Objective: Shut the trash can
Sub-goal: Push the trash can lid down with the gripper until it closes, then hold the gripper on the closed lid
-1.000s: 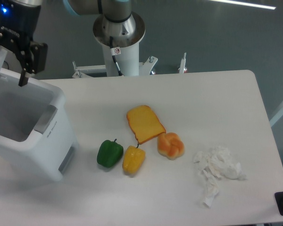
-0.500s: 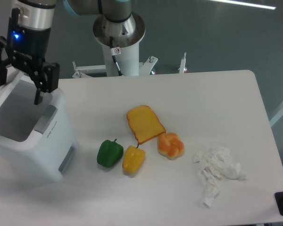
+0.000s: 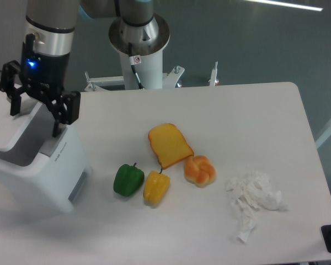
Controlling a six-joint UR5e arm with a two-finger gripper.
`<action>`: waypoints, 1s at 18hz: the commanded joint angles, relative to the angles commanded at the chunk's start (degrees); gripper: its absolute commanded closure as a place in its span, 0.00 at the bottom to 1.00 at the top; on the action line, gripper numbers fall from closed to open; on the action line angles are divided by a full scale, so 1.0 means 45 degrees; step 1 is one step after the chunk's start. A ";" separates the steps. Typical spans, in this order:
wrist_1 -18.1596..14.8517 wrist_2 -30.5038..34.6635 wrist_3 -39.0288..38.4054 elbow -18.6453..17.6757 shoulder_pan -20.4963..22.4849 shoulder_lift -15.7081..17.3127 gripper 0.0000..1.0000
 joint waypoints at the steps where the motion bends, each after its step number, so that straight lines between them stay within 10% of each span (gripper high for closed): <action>1: 0.0000 0.0039 0.0000 0.0000 0.0019 -0.0097 0.00; 18: 0.0000 0.0996 -0.0039 -0.0117 -0.0020 -0.0743 0.00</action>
